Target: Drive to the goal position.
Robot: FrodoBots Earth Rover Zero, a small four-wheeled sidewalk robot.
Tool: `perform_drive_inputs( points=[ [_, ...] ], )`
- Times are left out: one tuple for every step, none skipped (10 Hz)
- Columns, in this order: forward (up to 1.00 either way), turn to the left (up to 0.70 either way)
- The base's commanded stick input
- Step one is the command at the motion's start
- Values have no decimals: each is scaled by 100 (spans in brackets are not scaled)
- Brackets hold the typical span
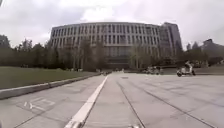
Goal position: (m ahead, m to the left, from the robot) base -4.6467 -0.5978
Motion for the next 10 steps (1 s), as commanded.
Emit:
perform_drive_inputs(
  points=[
    [70, 0],
    [70, 0],
    [70, 0],
    [70, 0],
    [70, 0],
    [70, 0],
    [70, 0],
    [70, 0],
    [70, 0],
    [70, 0]
  ],
)
